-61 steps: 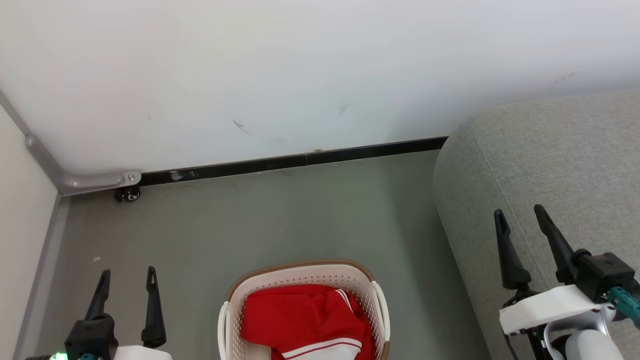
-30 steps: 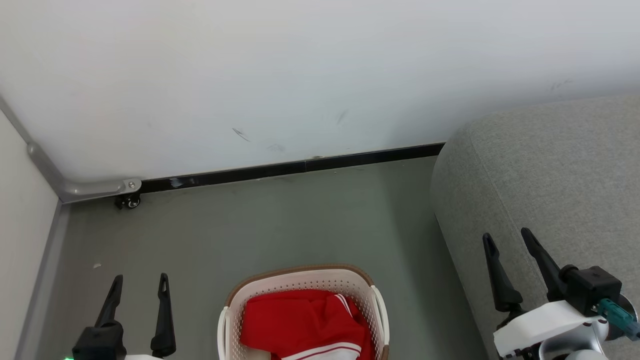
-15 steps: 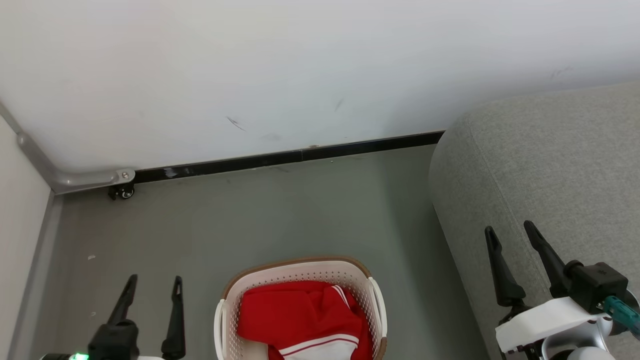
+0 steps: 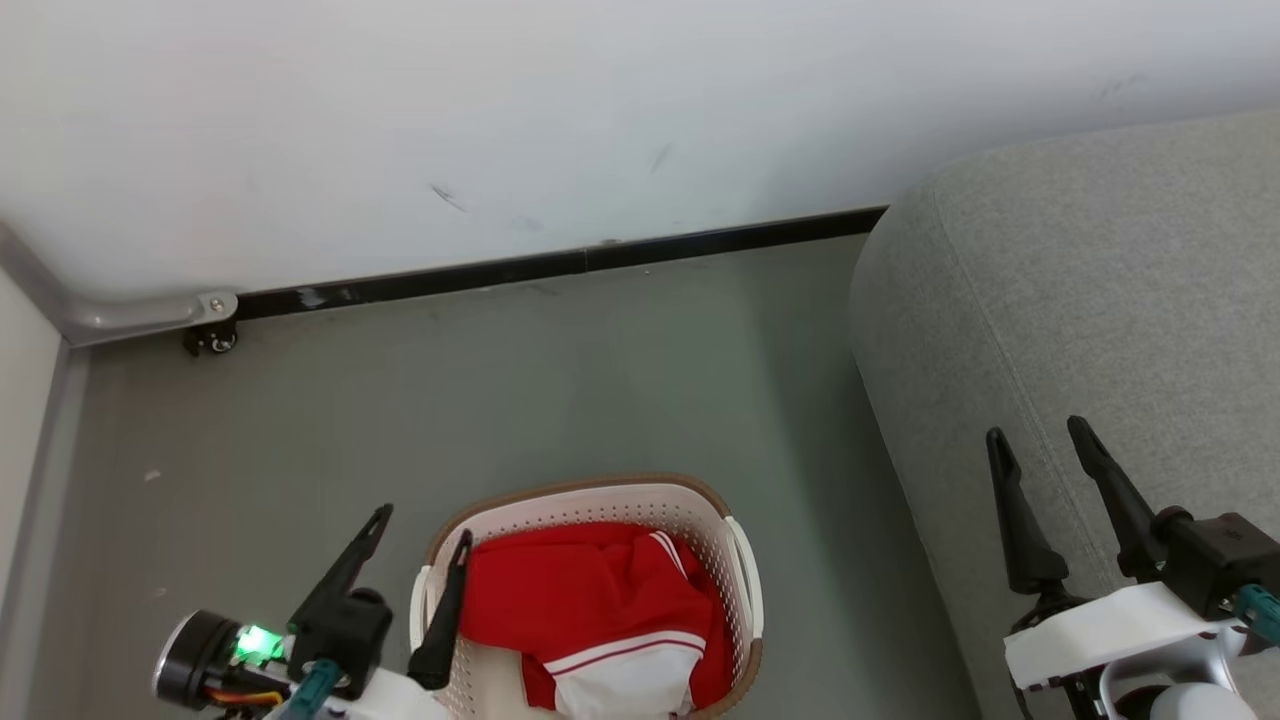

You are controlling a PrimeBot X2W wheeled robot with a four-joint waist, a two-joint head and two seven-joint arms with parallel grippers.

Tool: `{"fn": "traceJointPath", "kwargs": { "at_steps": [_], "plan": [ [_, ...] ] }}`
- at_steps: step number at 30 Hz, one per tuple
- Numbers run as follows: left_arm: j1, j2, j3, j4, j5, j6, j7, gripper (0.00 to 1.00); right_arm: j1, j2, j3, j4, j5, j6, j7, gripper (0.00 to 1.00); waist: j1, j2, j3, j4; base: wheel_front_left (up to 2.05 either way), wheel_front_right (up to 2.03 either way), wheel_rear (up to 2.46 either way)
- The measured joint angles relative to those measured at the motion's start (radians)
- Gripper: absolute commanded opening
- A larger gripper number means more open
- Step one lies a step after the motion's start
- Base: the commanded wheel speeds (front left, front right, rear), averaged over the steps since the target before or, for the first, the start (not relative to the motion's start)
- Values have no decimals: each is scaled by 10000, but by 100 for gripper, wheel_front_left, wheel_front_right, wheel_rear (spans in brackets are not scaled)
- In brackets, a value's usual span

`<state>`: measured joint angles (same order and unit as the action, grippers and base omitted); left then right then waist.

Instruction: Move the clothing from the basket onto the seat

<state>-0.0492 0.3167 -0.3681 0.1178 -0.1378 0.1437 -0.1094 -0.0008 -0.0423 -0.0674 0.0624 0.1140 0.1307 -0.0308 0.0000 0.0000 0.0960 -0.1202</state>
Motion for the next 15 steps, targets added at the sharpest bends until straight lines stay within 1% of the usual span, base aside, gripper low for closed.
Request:
{"fn": "traceJointPath", "kwargs": {
  "at_steps": [8,15],
  "plan": [
    [-1026,-12,-629,629,407,-660,130,100,-92,8,-217,-316,-8,0,-2,100,0,0,620,-161,0,0,0],
    [-1801,-29,-1197,1218,918,-1081,226,100,-495,12,-278,-625,10,0,-48,100,0,0,1266,-333,0,0,0]
  ]
}}
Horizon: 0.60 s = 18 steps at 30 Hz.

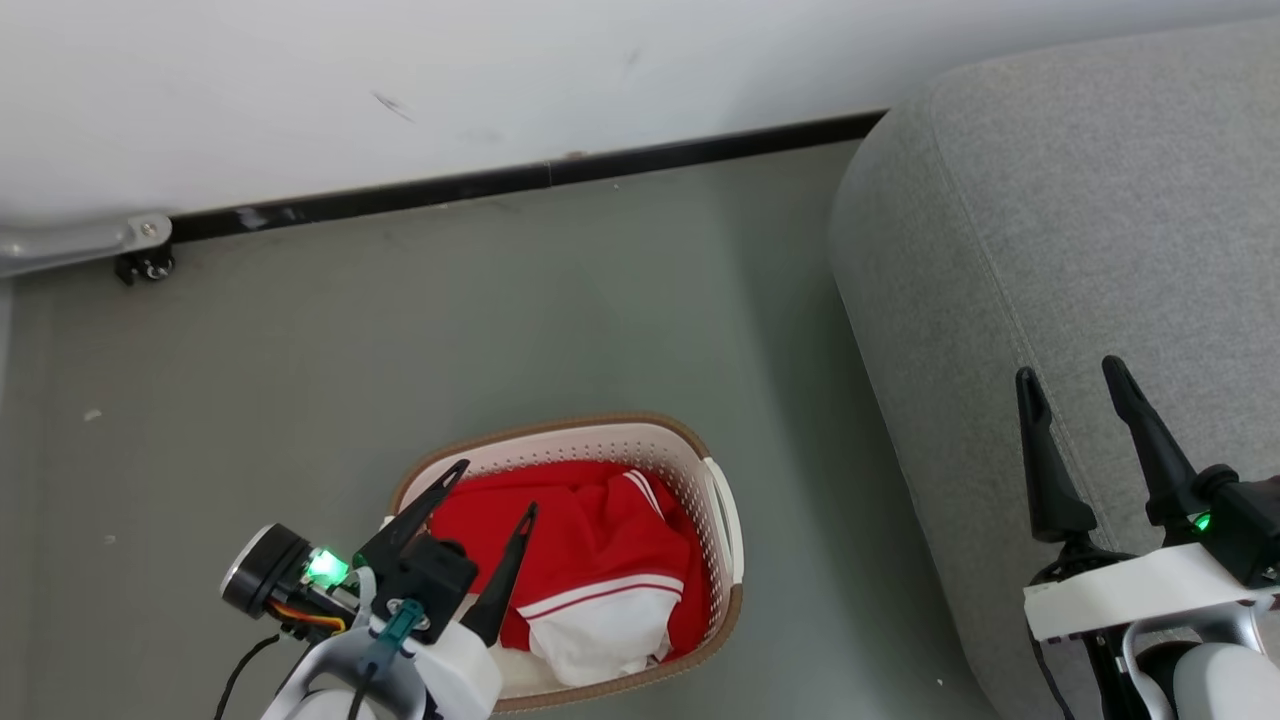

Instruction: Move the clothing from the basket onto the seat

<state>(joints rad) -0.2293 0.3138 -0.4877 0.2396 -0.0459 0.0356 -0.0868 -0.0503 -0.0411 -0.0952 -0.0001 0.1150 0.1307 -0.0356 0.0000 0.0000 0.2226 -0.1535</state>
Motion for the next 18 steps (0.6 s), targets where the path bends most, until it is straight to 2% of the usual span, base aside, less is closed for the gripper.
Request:
{"fn": "traceJointPath", "kwargs": {
  "at_steps": [18],
  "plan": [
    [-1959,-169,-1005,1996,1026,-811,251,100,-941,4,-159,-253,458,0,-334,100,0,0,1857,-584,0,0,0]
  ]
}}
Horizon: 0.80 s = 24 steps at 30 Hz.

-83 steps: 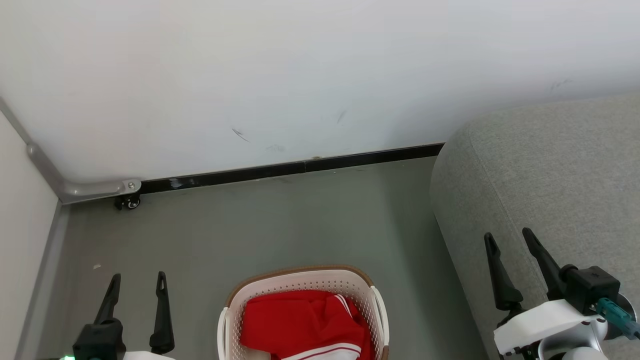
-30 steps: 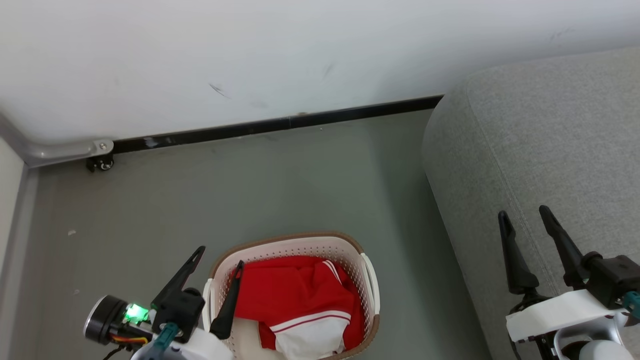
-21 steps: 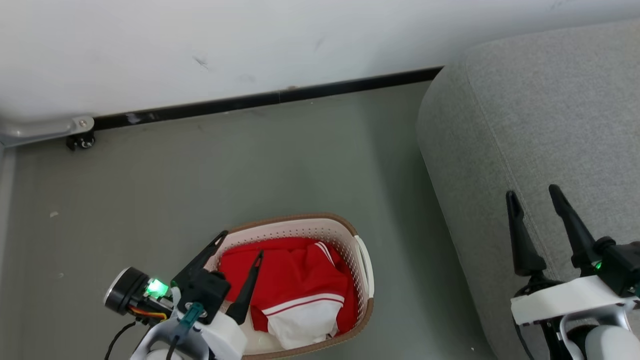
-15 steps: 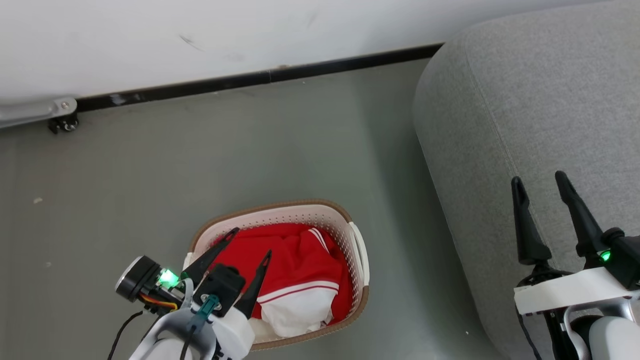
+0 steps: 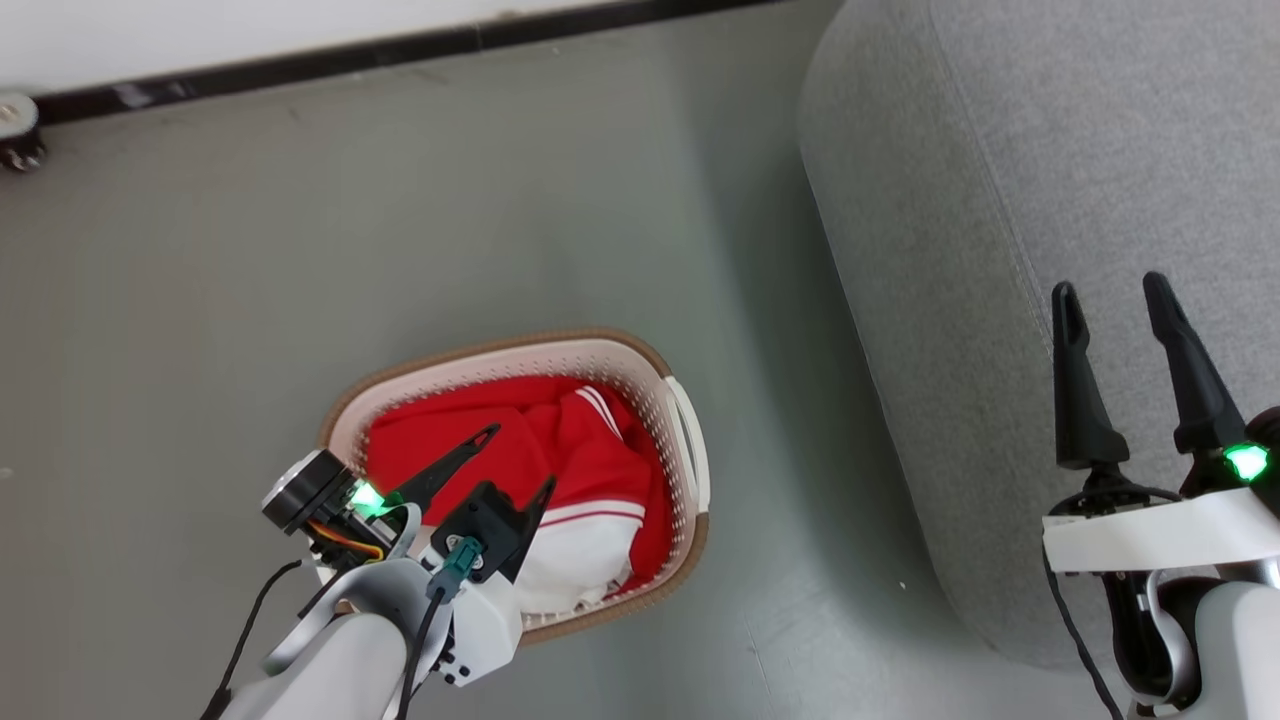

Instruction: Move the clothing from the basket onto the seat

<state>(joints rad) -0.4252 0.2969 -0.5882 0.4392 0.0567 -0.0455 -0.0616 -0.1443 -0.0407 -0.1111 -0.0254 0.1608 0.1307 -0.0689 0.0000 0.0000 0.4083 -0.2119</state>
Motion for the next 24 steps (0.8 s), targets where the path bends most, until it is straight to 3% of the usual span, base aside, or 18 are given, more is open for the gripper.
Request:
{"fn": "traceJointPath", "kwargs": {
  "at_steps": [24],
  "plan": [
    [-1816,169,-767,2245,1308,-176,107,100,-1179,-2,437,48,566,0,-646,100,1,0,2166,-837,0,0,0]
  ]
}}
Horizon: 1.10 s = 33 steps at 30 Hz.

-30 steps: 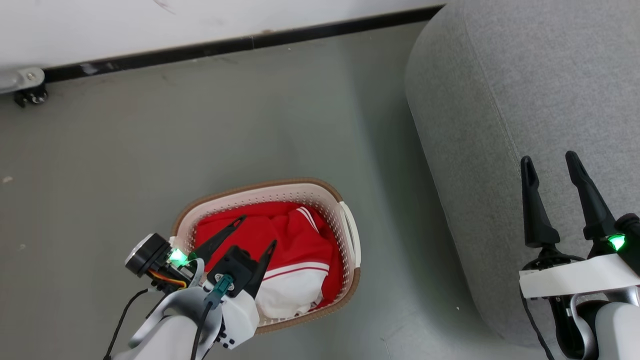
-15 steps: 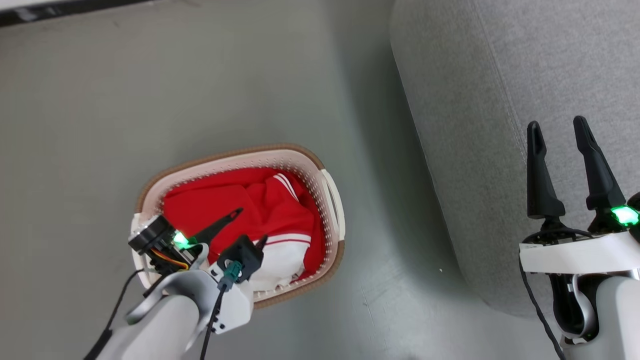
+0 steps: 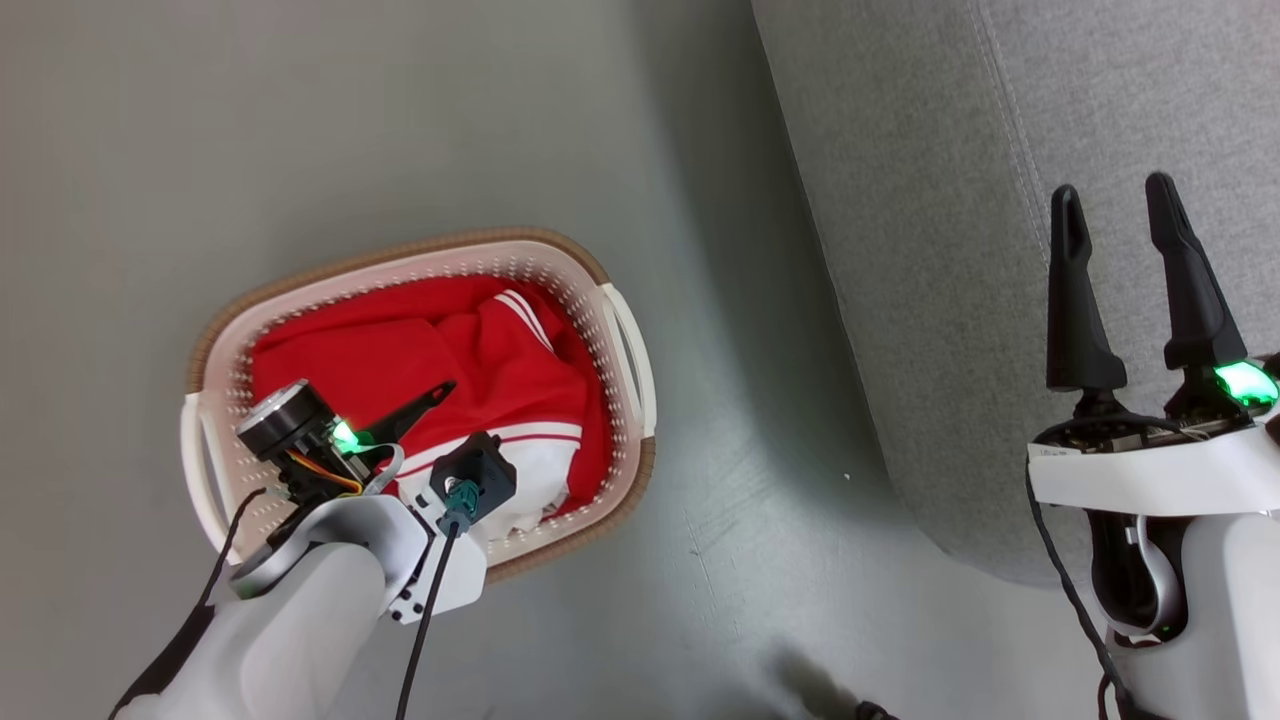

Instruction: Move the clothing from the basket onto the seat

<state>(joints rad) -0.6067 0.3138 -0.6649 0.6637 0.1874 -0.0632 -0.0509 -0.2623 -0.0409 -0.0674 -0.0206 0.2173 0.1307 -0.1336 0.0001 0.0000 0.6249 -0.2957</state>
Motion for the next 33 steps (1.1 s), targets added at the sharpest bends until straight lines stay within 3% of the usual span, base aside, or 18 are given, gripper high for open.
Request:
{"fn": "traceJointPath", "kwargs": {
  "at_steps": [33],
  "plan": [
    [-1956,268,-911,1921,1505,-23,82,100,-1424,2,803,876,761,0,-869,100,0,0,2125,-1117,0,0,0]
  ]
}}
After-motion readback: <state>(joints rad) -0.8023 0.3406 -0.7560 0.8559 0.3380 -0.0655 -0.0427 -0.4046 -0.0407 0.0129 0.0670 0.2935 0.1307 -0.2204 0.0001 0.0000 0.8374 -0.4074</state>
